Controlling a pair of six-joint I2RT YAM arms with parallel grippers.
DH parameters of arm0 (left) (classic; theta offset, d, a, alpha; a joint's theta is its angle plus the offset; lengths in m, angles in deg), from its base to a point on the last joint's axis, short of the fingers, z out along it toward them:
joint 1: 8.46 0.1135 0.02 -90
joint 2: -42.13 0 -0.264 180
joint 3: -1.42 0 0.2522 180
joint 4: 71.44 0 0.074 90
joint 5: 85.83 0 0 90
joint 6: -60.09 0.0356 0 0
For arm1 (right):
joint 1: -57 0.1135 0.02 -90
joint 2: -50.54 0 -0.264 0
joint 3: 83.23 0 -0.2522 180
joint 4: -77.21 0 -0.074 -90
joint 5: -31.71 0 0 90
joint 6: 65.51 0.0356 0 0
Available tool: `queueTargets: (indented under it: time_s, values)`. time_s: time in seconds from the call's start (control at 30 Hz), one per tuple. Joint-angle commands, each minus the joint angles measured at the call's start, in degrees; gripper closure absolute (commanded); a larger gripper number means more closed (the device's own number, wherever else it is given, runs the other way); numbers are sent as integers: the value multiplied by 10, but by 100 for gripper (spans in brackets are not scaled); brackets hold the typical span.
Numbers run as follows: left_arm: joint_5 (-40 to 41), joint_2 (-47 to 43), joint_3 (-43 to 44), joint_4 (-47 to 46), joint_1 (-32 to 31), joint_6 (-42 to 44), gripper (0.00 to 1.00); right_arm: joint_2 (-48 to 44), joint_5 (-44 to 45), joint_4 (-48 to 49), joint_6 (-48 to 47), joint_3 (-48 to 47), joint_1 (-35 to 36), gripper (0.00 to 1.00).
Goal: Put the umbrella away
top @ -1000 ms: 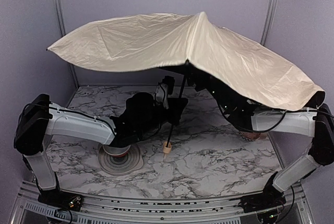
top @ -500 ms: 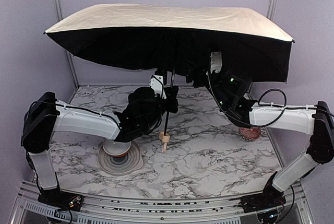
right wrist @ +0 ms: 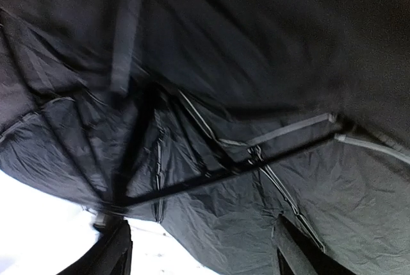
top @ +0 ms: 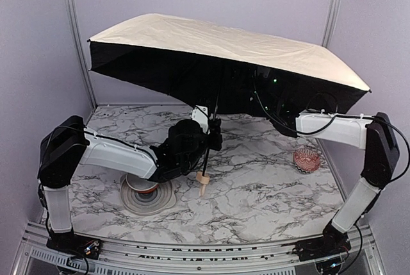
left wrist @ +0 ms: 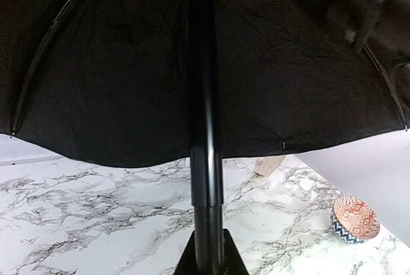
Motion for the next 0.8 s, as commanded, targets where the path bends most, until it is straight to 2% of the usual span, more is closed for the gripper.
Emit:
queueTargets:
  time_s: [0.0,0.1,0.27,0.4,0.77]
  values:
    - [17,12,21,-58,-3,9,100,28,-46,-23,17,-46,-4,28]
    - [17,17,24,-58,-3,10,100,42,-50,-25,12,-63,-4,29]
    - [21,20,23,-58,-3,12,100,31,-45,10,8,-36,-3,35]
    - [23,23,26,-58,-3,15,100,5,8,13,-21,-15,17,38]
    - [23,24,27,-58,-3,18,100,23,10,-34,4,-51,19,38]
